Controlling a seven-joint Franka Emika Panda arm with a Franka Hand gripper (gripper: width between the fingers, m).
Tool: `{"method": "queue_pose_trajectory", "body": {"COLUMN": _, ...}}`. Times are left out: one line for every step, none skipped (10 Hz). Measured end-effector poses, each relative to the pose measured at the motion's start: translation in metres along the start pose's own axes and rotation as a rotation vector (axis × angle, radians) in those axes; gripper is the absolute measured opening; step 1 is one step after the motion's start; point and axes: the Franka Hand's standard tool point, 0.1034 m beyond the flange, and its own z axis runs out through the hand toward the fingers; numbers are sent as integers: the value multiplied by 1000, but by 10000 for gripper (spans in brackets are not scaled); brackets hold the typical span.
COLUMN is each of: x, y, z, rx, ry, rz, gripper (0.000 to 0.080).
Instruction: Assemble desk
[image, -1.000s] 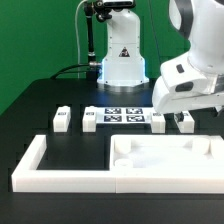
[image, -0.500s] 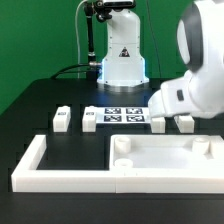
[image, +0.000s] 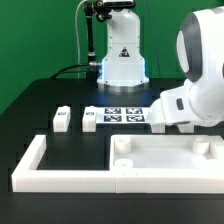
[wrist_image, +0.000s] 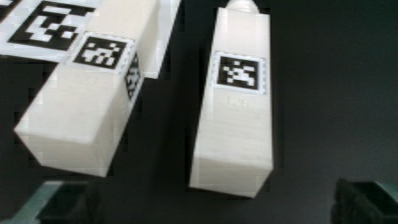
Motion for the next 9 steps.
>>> {"method": "queue_pose_trajectory", "body": {"x": -2, "y": -1, "z": 6, "rx": -3, "ry": -9, "rz": 1, "gripper": 649}}
{"method": "queue_pose_trajectory", "body": {"x": 2, "y": -3, "z": 13, "rx": -7, "ry": 1, "rz": 0, "gripper": 649}}
{"method": "queue_pose_trajectory", "body": {"x": 3, "y": -5, "z": 22, "rx": -13, "ry": 4, "rz": -2, "gripper": 649}}
{"method": "queue_pose_trajectory", "body": {"x": 2, "y": -7, "z": 30, "rx": -18, "ry": -5, "rz": -4, "gripper": 649}}
{"method": "queue_pose_trajectory", "body": {"x": 1, "y": -8, "z": 32, "rx": -20, "ry": -9, "rz": -7, "gripper": 649}}
{"method": "queue_pose_trajectory", "body": {"x": 1, "y": -8, "z": 31, "rx": -19, "ry": -8, "rz": -7, "gripper": 649}}
{"method": "queue_pose_trajectory", "body": {"x": 2, "y": -8, "z": 31, "rx": -19, "ry": -8, "rz": -8, "gripper": 528}}
{"method": "queue_pose_trajectory", "body": {"x": 2, "y": -8, "z": 31, "rx": -19, "ry": -8, "rz": -8, "gripper": 358}}
{"method": "queue_pose_trajectory", "body": {"x": 1, "y": -8, "z": 31, "rx": -19, "ry": -9, "rz": -8, "gripper": 358}}
